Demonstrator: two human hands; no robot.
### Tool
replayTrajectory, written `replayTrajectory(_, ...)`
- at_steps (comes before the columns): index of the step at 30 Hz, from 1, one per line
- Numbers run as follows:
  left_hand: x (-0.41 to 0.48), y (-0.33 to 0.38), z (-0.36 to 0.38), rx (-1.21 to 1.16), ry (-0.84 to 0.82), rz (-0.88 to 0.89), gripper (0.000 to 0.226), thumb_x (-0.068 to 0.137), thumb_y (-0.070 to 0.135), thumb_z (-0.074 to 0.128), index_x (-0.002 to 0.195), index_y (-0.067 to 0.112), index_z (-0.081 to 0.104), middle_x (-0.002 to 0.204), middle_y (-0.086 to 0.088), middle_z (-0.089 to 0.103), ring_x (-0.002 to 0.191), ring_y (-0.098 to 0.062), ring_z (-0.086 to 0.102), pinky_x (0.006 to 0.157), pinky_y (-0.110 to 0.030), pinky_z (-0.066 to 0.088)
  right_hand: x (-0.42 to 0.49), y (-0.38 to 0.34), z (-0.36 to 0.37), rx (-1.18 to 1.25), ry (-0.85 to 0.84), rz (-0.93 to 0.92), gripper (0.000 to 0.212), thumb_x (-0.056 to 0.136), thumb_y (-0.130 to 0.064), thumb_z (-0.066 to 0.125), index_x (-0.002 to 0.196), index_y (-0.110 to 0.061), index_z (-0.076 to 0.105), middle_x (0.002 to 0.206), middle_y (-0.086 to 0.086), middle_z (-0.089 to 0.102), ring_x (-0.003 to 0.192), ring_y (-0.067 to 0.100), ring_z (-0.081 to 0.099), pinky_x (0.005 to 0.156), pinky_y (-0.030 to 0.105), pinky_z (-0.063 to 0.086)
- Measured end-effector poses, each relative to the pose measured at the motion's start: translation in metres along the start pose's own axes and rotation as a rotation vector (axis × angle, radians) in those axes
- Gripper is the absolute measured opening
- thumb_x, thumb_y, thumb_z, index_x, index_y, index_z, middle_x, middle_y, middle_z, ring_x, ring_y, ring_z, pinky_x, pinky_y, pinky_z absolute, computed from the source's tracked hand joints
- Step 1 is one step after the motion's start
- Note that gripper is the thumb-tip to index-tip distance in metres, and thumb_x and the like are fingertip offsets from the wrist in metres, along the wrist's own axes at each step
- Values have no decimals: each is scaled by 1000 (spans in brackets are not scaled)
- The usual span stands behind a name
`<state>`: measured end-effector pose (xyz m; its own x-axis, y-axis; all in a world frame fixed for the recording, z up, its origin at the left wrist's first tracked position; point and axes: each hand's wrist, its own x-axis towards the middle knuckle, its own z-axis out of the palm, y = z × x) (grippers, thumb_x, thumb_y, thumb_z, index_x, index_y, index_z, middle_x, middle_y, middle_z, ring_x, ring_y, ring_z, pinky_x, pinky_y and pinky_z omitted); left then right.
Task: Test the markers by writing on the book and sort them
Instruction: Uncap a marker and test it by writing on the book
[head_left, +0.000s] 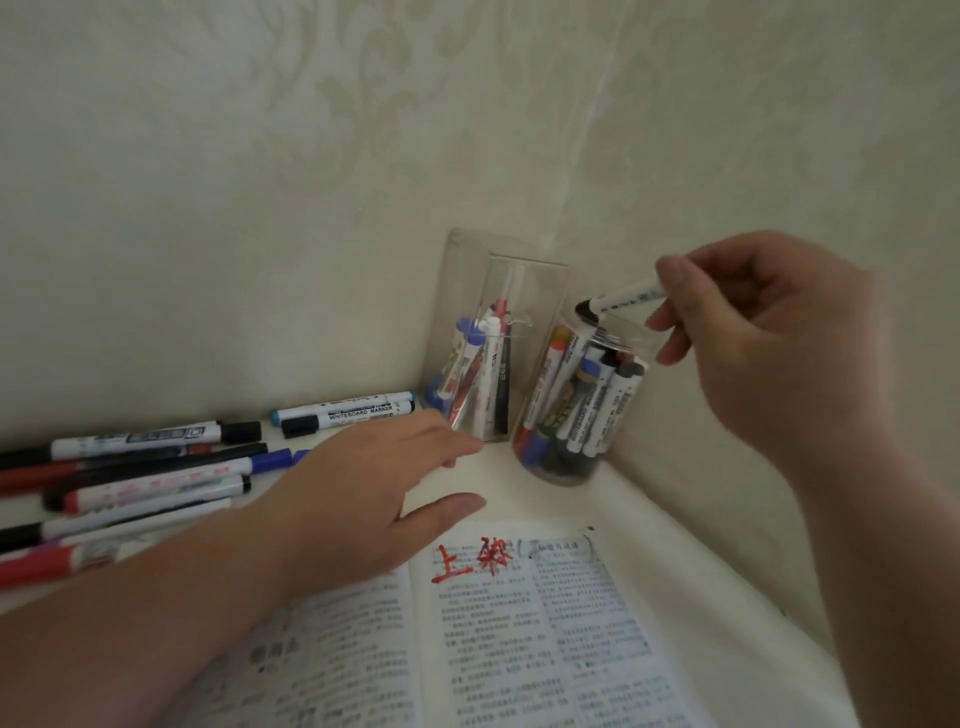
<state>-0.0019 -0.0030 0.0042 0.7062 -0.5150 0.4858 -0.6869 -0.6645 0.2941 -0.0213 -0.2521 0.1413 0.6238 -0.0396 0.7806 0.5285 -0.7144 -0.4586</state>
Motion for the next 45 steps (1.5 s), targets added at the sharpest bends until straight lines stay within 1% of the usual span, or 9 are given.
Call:
replayTrajectory(4,0,6,-3,-32,37,-6,57,92,74,33,143,49,35,117,48,30,106,25,37,83,-6,34,-34,13,8,272,159,-208,16,100,-46,61,97,-30,65,78,0,71,63,21,68,54,38,51)
replayTrajectory(10,0,16,-2,-112,191,-89,53,88,69,43,133,43,33,114,34,36,105,11,46,73,-12,39,-58,30,52,812,-17,399,19,89,-32,63,80,-16,67,62,8,68,43,18,56,39,21,38)
replayTrajectory(14,3,11,4,-36,346,-103,33,92,51,60,97,23,44,95,6,47,80,-14,49,71,-30,44,-55,59,56,836,-36,468,20,95,-24,60,81,-11,65,62,9,68,44,19,55,38,20,37)
replayTrajectory(19,3,18,8,43,221,-123,46,96,53,50,133,26,44,116,18,45,98,1,48,87,-11,37,-65,63,63,890,-231,472,24,88,-27,60,81,-4,64,63,13,68,45,20,57,37,22,40)
replayTrajectory(26,6,19,20,18,37,-232,49,98,52,23,137,35,47,112,20,55,95,5,43,81,-6,34,-78,59,75,1047,-367,483,27,83,-33,70,89,-7,66,74,18,67,55,22,60,42,27,45)
replayTrajectory(33,4,20,20,-192,-70,-170,23,103,52,29,122,55,42,97,25,63,92,6,61,77,-15,45,-95,47,88,1031,-575,514,23,83,-22,74,100,-8,67,71,11,63,61,21,61,46,30,50)
replayTrajectory(39,3,17,17,-253,-57,-182,44,92,72,33,133,56,35,89,11,61,78,-11,61,66,-30,47,-82,58,75,952,-502,499,12,89,-24,71,79,-18,71,62,9,60,51,20,54,43,26,43)
replayTrajectory(42,-3,15,17,-296,-123,-223,37,96,49,38,132,47,31,94,7,53,75,-17,55,67,-35,48,-66,83,61,924,-366,593,22,89,-6,67,71,-11,55,49,0,55,39,14,38,39,19,30)
replayTrajectory(45,-5,12,18,-281,-136,-223,43,87,18,32,121,45,33,101,16,50,82,-16,54,70,-30,47,-64,102,57,777,-562,651,24,81,-2,75,73,-5,52,47,8,52,36,18,40,37,20,30)
